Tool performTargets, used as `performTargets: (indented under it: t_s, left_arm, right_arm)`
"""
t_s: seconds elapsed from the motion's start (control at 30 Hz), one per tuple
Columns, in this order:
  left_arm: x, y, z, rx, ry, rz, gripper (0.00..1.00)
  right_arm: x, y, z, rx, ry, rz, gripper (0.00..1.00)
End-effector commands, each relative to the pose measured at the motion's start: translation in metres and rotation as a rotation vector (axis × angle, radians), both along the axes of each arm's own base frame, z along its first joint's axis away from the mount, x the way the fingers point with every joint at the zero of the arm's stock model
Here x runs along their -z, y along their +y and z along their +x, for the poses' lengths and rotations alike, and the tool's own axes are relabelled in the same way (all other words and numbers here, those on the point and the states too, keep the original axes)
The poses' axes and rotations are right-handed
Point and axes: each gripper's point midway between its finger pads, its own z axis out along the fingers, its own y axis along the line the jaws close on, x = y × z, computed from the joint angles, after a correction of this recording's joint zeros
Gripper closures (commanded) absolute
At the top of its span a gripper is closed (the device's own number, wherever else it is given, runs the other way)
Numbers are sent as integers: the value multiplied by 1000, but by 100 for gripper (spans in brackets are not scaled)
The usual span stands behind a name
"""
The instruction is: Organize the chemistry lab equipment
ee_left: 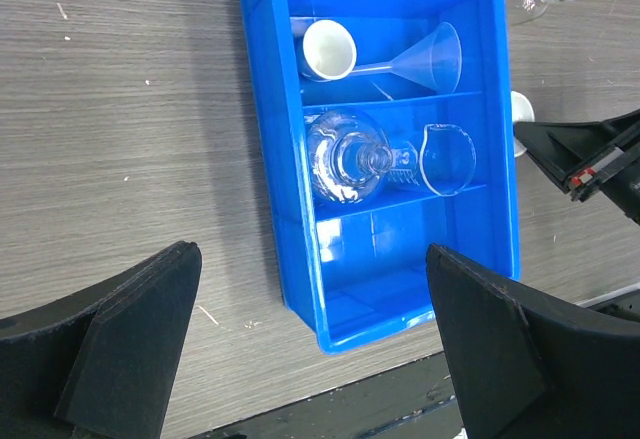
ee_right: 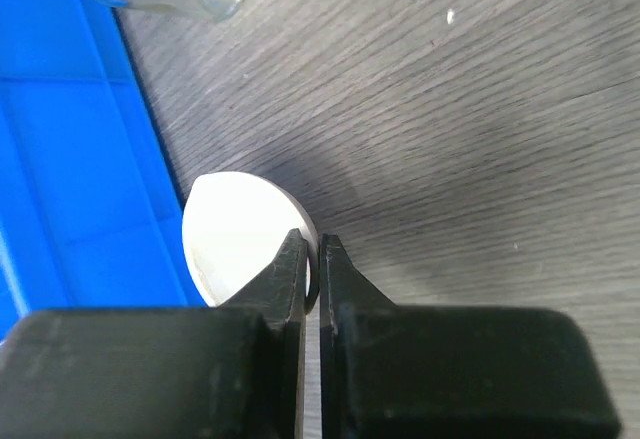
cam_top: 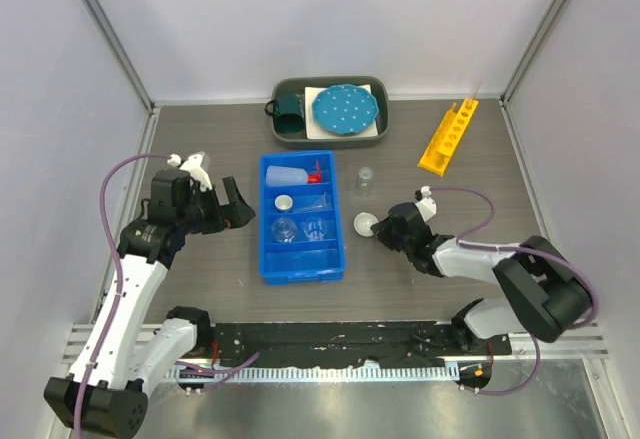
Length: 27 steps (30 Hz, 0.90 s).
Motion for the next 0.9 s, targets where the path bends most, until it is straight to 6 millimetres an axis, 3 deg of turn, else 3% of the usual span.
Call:
performTargets:
  t_s: [0.0,0.13,0.23,0.4,0.53,0.57,0.6,0.63,0.67,0.7,0.73,0.87]
  left_arm:
    - [-11,1,0,11,-52,7,0]
    - [-13,2,-3,4,-58,12,0]
    - [-13,4,-3,-6,-48,13,0]
    - [-17,3,-2,-11,-48,5,0]
    - [-24,6,1,-35,-56,9,0]
    - [-26,7,2,-44,-58,9,0]
    - [-26,7,1,-45,-49,11,0]
    - [-26,7,2,-46,-46,11,0]
    - [-27,7,2,-50,-47,10,0]
    - [-27,7,1,-49,-42,9,0]
    - [-28,7,1,-49,-42,10,0]
    - [-29,8,-1,-49,-42,14,0]
  right_arm:
    - [-43,-8,6,-3,-102,-59,99]
    - [-86,-21,-8,-31,-168,-147,99]
    - [-116,-20,-18,-91,-229,-217,99]
    - [-154,6,-35,-241,-272,-258,99]
    - [-166,41,-54,-414,-245,-329,99]
    - [-180,53,-54,-449,-265,-329,99]
    - [-170,62,-54,-487,-229,-360,99]
    - [-167,67,-57,-515,-210,-385,99]
    - [-177,80,-59,-547,-222,-376,99]
    - [-166,89,-58,-575,-196,-411,99]
    - [-171,99,-59,-595,-203,-403,99]
    - [-155,131,-66,-681,-164,-414,99]
